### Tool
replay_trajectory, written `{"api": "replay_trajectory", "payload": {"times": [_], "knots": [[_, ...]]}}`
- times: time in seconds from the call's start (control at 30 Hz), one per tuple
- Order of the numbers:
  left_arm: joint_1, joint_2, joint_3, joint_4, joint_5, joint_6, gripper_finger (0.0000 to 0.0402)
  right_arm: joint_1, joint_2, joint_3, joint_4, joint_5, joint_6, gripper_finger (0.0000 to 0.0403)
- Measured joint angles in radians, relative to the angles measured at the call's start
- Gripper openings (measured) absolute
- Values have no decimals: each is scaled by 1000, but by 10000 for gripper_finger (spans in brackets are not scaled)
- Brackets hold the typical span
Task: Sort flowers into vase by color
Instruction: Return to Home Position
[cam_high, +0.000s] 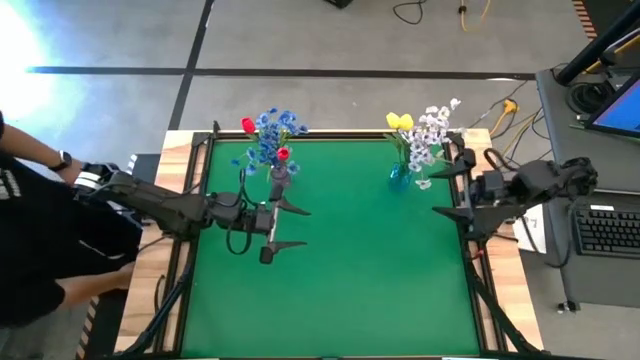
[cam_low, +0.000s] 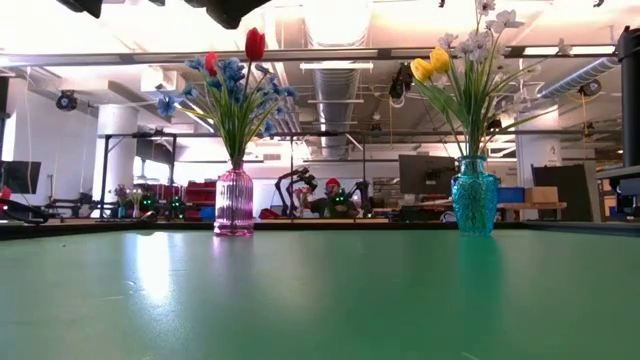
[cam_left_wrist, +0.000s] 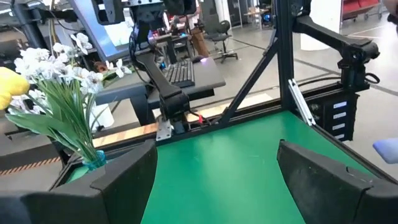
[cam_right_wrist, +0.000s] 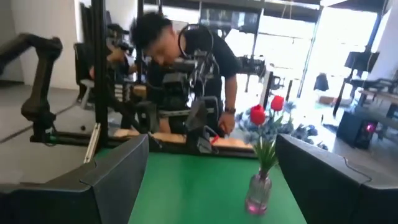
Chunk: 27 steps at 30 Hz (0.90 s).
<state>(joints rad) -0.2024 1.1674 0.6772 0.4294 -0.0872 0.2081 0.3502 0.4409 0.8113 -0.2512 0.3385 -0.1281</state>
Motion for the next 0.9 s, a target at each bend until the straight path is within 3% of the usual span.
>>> {"api": "replay_trajectory", "payload": {"times": [0.23,0.57,0.7,0.9], "knots": [[0,-75,-73,12,-1,-39,316,-1,-83,-38,-3,-5,5,343],[18,-91,-121,74,-10,-31,316,-1,-137,-118,32,-48,-45,343],[28,-133,-131,-12,-13,-27,316,-1,-175,-150,34,-58,-34,343],[33,-271,-121,-272,-75,-58,312,-1,-255,-205,62,-57,-29,343]]}}
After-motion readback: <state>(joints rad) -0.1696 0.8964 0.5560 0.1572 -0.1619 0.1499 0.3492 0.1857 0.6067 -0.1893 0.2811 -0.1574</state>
